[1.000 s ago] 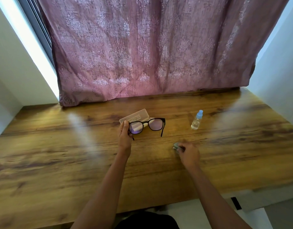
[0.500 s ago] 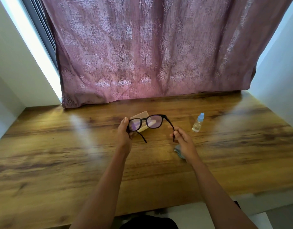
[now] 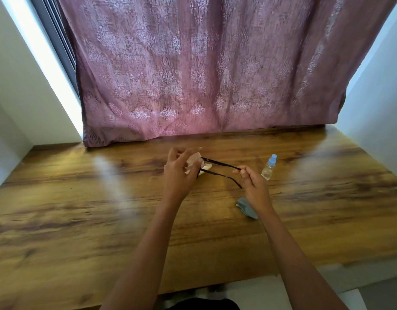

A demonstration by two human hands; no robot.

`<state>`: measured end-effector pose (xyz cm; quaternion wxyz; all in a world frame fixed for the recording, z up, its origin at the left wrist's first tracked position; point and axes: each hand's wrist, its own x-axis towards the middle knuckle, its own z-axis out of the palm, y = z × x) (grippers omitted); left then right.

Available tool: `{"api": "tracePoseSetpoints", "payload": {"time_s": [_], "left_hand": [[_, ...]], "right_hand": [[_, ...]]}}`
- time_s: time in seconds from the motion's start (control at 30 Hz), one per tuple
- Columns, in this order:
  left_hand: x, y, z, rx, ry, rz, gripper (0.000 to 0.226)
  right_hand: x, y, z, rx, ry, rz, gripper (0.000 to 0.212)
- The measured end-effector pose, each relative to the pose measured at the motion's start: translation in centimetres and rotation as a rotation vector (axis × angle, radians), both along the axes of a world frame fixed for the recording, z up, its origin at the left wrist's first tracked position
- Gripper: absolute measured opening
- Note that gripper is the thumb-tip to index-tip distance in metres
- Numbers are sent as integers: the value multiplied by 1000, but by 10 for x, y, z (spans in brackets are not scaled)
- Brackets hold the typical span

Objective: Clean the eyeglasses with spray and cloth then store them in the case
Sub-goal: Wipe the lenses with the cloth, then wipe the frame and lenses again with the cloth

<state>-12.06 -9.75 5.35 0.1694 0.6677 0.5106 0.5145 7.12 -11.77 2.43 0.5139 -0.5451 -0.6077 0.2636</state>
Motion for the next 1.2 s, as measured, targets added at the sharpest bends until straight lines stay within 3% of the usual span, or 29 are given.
{"api": "tracePoseSetpoints", "payload": {"time_s": [0.13, 0.43, 0.67, 0.83, 0.93, 1.2], "left_hand": [[2, 3, -5, 7, 143, 4, 21], [11, -2, -9, -92, 150, 145, 18], [22, 2, -10, -131, 81, 252, 17], [29, 11, -10, -173, -25, 363, 17], [34, 18, -15, -226, -84, 423, 18], [48, 35, -25, -360, -257, 536, 10]], "right_hand": [[-4, -1, 3, 48, -76, -16, 22], [-2, -4, 5, 130, -205, 11, 22], [8, -2, 9, 40, -51, 24, 14], [36, 10, 4, 131, 17, -360, 7], [55, 19, -9, 33, 29, -551, 7], [83, 49, -37, -265, -12, -595, 34]]}}
